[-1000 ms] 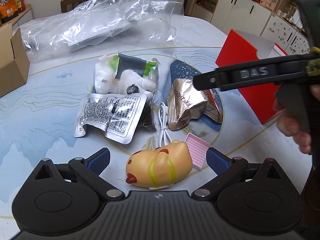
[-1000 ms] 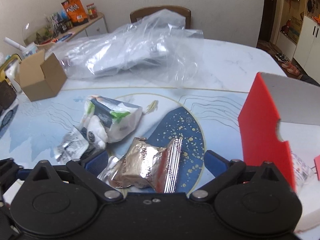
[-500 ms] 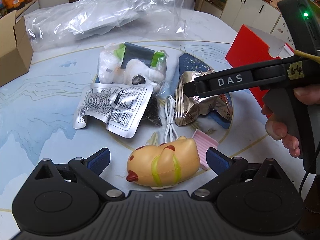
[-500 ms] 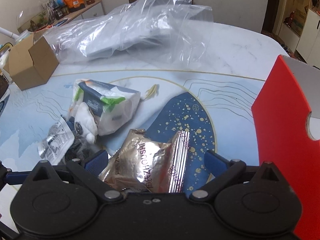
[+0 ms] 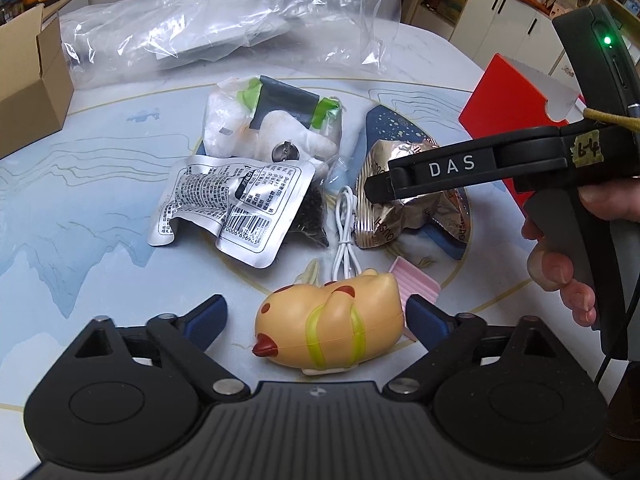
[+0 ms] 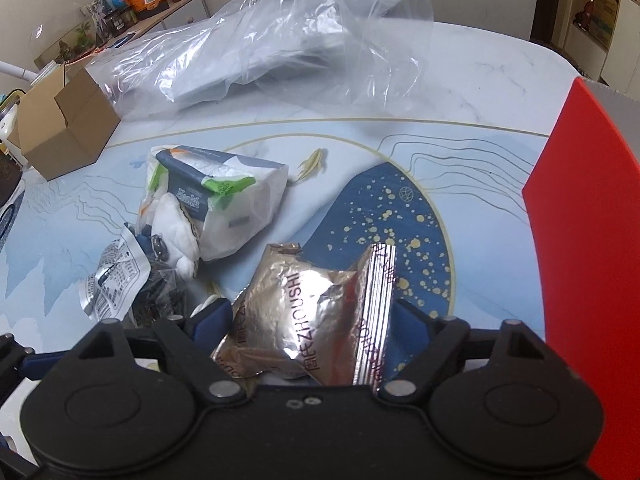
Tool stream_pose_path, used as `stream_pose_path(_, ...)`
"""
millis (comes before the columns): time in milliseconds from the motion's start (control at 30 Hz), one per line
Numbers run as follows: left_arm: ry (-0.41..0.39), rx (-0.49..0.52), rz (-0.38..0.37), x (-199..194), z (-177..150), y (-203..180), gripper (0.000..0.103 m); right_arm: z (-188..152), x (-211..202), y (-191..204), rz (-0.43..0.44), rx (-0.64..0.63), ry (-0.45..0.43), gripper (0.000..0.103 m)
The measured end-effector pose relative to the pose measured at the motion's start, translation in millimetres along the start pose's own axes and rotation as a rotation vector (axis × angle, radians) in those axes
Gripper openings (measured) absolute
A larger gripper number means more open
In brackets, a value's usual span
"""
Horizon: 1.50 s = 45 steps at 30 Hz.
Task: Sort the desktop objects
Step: 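Grasp the yellow chick toy with the left tool while the right tool grasps the gold foil bag, then carry the chick toy and gold foil bag over the red shoebox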
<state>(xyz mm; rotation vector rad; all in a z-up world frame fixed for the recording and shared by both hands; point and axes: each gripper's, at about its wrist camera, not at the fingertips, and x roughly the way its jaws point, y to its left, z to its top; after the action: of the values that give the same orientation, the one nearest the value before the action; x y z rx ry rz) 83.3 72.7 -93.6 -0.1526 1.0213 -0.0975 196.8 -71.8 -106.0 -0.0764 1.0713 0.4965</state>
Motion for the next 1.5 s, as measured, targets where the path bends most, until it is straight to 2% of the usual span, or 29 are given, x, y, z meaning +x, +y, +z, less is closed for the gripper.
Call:
stream_pose_path(200, -0.007, 0.011, -0.027, -1.4, 0.3, -2.0, 0.077, -0.6, -0.1, 0.5, 0.007, 0.004, -0.001, 0.077)
stream_pose_path(233, -0.007, 0.013, -0.03, -1.5, 0.3, -2.6, 0.076, -0.7, 0.0, 0.0, 0.008, 0.005, 0.0, 0.075)
stream_pose_path(333, -0.008, 0.007, -0.035, -1.8, 0.7, -1.5, 0.075, -0.5, -1.0, -0.2, 0.022, 0.016, -0.001, 0.062)
stream_pose_path(400, -0.009, -0.001, -0.041, -1.9, 1.0, -0.1, 0.074, -0.3, -1.4, 0.4, 0.016, 0.015, -0.002, 0.06)
stream_pose_path(800, -0.034, -0.007, -0.054, -12.4, 6.8, 1.7, 0.073, -0.2, -23.3, -8.9, 0.019, 0.046, -0.028, 0.059)
stream_pose_path(1167, -0.068, 0.015, -0.068, -31.9, 24.0, -9.6, 0.073, -0.8, -74.5, -24.7, 0.037, 0.062, -0.068, 0.059)
stream_pose_path(1500, -0.12, 0.046, -0.108, -49.8, 47.1, -38.5, 0.073, -3.6, -121.4, -43.2, 0.062, 0.079, -0.107, 0.059)
